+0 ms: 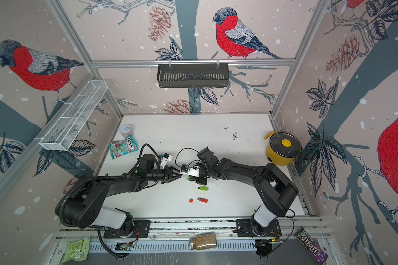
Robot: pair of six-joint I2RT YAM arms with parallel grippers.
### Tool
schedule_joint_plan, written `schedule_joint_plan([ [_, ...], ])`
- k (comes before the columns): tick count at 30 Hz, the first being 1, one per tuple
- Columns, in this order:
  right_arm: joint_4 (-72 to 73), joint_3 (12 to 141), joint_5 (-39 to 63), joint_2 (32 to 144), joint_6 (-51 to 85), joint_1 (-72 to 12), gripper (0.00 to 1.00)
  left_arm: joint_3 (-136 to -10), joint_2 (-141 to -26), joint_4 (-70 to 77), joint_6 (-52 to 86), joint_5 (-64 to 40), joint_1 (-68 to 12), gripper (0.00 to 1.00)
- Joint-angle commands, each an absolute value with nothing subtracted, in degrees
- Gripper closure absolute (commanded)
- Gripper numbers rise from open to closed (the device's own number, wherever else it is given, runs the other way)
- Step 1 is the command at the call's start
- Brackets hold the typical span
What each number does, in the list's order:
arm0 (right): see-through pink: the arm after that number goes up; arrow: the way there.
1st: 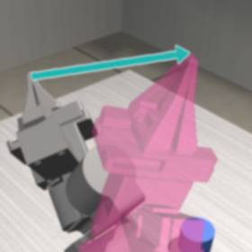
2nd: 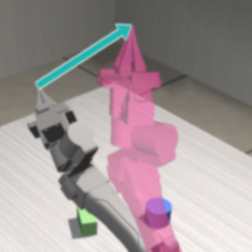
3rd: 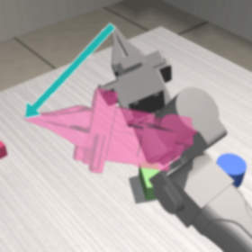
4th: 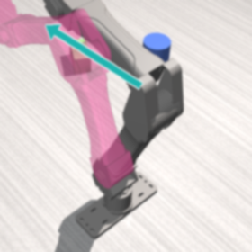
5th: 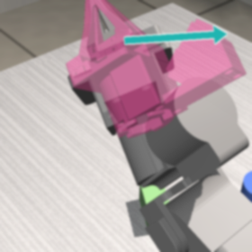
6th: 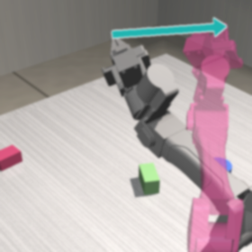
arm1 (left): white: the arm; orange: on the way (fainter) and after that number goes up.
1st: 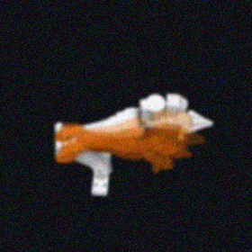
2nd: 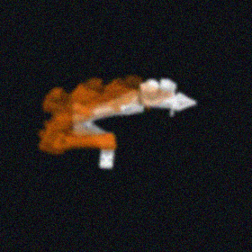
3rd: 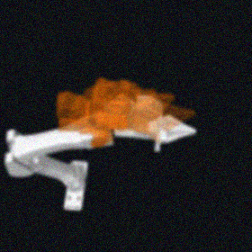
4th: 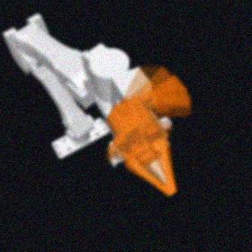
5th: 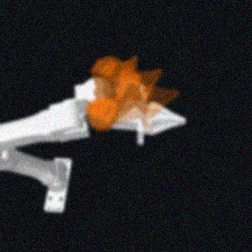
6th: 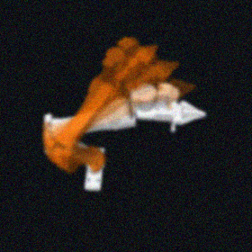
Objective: Close the usb drive cover
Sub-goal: Pick up the cover from the center of the board.
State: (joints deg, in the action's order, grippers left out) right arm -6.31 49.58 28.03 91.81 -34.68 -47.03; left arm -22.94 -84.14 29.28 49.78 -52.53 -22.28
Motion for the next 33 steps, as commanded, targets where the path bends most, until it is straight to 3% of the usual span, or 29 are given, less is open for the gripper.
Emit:
schedule_joint_plan([
  [1, -3.53, 49.68, 29.22, 91.75, -33.34, -47.33, 0.8, -23.65, -84.88, 31.72, 50.3, -54.49, -22.83, 0.58],
  [33, 3.77, 49.48, 27.57, 94.03, -31.12, -49.04, 0.8, -24.76, -86.48, 31.54, 50.45, -55.22, -24.5, 0.83],
])
